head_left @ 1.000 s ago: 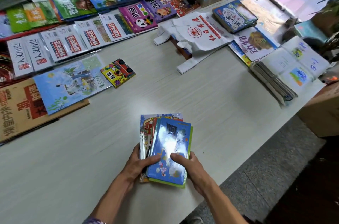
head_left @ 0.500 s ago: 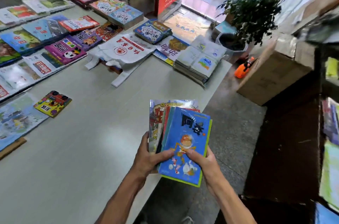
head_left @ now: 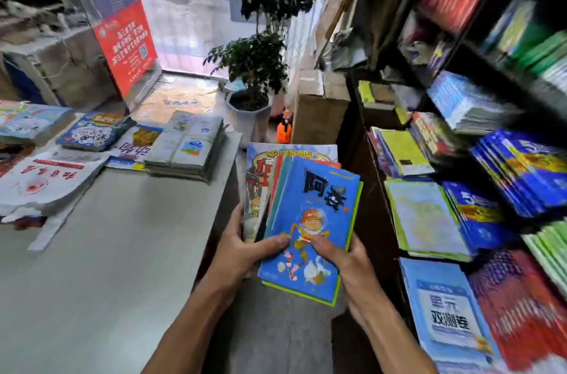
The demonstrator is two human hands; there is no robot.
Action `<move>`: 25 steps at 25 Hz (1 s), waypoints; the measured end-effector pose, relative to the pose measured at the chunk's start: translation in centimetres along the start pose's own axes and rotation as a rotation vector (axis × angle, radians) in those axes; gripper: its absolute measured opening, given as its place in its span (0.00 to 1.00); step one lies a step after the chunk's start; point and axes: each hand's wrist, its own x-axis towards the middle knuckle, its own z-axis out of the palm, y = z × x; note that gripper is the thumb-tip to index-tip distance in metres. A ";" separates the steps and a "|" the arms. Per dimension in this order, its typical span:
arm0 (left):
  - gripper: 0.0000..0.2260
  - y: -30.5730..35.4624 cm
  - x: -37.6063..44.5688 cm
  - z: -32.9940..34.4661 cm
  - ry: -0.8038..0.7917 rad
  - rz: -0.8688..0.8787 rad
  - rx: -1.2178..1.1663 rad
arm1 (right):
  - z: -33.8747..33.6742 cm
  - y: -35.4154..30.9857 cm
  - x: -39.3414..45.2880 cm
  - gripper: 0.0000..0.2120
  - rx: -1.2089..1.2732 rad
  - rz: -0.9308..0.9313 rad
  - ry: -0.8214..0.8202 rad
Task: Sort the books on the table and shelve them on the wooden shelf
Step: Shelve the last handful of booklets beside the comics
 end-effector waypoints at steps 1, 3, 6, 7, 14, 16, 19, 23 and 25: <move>0.39 0.3 0.6 1.8 -0.071 0.008 0.017 | -1.2 -1.0 -0.9 0.39 0.022 -0.052 0.053; 0.41 0.9 1.4 4.6 -0.181 0.012 0.047 | -3.1 -2.3 -2.8 0.35 0.061 -0.150 0.124; 0.39 1.0 1.6 9.5 -0.401 -0.022 0.068 | -6.1 -3.8 -7.0 0.35 0.098 -0.263 0.305; 0.37 1.0 1.3 11.2 -0.468 -0.024 0.072 | -7.1 -4.2 -8.5 0.34 0.113 -0.285 0.364; 0.40 0.0 -4.9 22.4 -0.801 -0.049 0.077 | -13.3 -5.9 -21.6 0.25 0.168 -0.427 0.621; 0.42 0.3 -7.6 25.9 -0.932 -0.013 0.101 | -15.1 -6.3 -25.8 0.27 0.187 -0.468 0.738; 0.47 1.1 -12.1 30.5 -1.121 0.092 0.163 | -17.4 -7.2 -31.6 0.32 0.207 -0.518 0.934; 0.46 1.6 -18.5 35.7 -1.245 0.184 0.108 | -20.0 -8.7 -38.9 0.42 0.221 -0.597 1.053; 0.42 2.3 -22.1 38.4 -1.291 0.260 0.089 | -21.2 -10.0 -43.0 0.40 0.200 -0.656 1.079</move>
